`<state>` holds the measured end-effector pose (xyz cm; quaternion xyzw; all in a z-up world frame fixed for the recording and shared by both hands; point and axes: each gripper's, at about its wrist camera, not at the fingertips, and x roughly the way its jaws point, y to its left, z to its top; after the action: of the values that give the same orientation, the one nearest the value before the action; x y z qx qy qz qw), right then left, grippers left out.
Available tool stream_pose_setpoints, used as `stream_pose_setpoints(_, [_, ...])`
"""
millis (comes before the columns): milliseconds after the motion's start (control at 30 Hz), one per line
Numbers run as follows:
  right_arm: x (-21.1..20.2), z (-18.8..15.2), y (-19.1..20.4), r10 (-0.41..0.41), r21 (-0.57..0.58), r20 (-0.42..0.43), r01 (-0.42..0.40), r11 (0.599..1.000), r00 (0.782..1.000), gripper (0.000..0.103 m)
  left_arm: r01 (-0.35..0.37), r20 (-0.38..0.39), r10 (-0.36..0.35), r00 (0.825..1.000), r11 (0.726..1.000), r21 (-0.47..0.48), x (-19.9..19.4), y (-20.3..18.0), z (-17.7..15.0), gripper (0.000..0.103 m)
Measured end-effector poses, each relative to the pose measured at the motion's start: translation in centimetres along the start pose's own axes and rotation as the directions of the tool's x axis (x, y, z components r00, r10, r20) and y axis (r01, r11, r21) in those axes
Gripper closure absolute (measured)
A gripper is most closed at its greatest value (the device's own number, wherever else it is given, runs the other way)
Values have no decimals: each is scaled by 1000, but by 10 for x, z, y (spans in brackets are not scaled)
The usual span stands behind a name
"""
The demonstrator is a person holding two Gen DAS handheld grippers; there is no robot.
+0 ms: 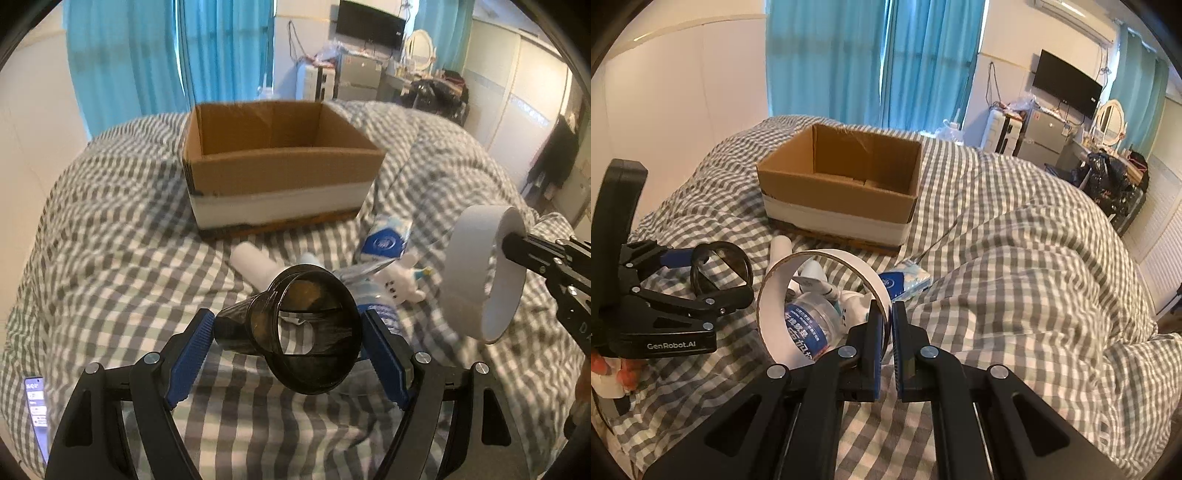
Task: Organize objects
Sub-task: 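Grasp the black lens-hood cup with the left tool, then carry the black cup and tape roll into the box and release both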
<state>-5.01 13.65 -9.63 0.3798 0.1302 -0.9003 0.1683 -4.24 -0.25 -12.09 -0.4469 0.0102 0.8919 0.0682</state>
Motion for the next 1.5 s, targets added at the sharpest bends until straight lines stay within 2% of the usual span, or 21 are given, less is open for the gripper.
stream_pose_setpoints(367, [-42,22,12,-28,-43,92,32,999,995,98,-21,116,22,993,1000,-7,-53,3,20,21])
stream_pose_setpoints(500, [-53,43,12,-30,-59,132,38,998,991,98,-12,164,18,986,999,-35,-69,11,40,21])
stream_pose_setpoints(767, [-55,100,9,-36,-83,198,53,995,979,98,-41,246,45,968,999,-21,-82,17,92,21])
stream_pose_setpoints(1000, [-34,155,6,-37,-96,230,61,994,973,98,-54,273,60,960,998,-30,-72,32,140,21])
stream_pose_setpoints(1233, [2,203,-4,-45,-102,223,69,992,974,98,-82,282,85,956,996,-23,-47,38,186,21])
stream_pose_setpoints(1500, [63,237,-15,-49,-106,168,67,992,985,98,-104,224,105,969,994,-13,7,44,213,21])
